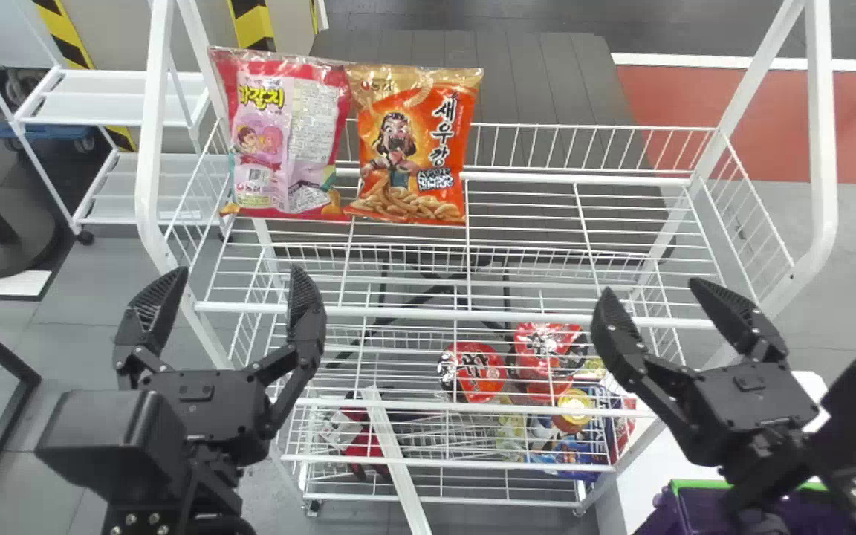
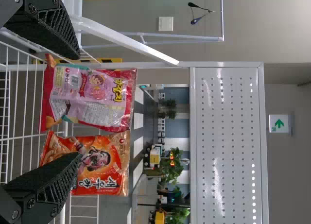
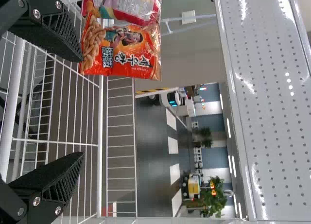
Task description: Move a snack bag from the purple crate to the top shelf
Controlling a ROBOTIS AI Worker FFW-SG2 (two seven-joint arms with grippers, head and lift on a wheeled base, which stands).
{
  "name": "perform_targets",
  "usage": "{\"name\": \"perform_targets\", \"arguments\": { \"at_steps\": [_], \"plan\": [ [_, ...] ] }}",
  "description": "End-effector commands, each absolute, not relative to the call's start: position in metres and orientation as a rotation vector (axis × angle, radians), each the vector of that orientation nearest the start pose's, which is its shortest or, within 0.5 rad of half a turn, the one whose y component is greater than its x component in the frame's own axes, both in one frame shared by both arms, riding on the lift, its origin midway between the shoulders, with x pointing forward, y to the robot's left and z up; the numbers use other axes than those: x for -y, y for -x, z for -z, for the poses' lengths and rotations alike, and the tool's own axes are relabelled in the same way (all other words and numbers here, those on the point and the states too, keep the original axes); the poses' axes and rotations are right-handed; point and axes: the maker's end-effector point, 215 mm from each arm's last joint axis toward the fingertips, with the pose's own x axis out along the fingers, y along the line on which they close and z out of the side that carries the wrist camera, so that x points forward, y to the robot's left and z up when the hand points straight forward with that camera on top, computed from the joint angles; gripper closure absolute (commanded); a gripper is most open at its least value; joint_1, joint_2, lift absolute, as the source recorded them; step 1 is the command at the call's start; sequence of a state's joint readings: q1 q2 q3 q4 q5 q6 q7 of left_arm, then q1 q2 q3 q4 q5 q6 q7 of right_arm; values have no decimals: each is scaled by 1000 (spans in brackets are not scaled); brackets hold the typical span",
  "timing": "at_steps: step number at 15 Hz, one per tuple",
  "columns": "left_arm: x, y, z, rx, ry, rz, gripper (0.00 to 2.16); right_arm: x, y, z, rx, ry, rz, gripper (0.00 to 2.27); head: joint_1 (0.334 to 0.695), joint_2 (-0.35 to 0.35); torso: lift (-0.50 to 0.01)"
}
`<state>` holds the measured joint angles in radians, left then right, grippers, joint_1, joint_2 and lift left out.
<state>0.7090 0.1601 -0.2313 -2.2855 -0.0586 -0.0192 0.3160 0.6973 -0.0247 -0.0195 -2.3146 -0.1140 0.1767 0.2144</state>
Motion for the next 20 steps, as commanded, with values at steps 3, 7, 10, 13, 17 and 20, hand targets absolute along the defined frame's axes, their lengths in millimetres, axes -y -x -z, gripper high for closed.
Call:
{"name": "perform_targets", "arguments": {
  "at_steps": [3, 7, 10, 13, 17, 20],
  "plan": [
    [-178, -380, 292, 14, -24, -37, 113, 181, -390, 322, -122, -88, -236, 140, 695, -4, -37],
    [-179, -381, 292, 16, -23, -38, 113, 182, -390, 322, -123, -76, -233, 140, 695, -3, -53],
    [-178, -382, 295, 10, -21, -37, 113, 184, -390, 325, -128, -55, -227, 140, 695, -6, -65],
    [-178, -382, 296, 10, -21, -36, 113, 185, -390, 326, -129, -52, -224, 140, 695, -9, -77],
    [-177, -383, 297, 9, -18, -33, 113, 185, -391, 327, -130, -51, -224, 140, 695, -11, -93],
    [-173, -383, 301, 2, -16, -28, 113, 185, -390, 329, -134, -48, -225, 140, 695, -12, -105]
  ]
}}
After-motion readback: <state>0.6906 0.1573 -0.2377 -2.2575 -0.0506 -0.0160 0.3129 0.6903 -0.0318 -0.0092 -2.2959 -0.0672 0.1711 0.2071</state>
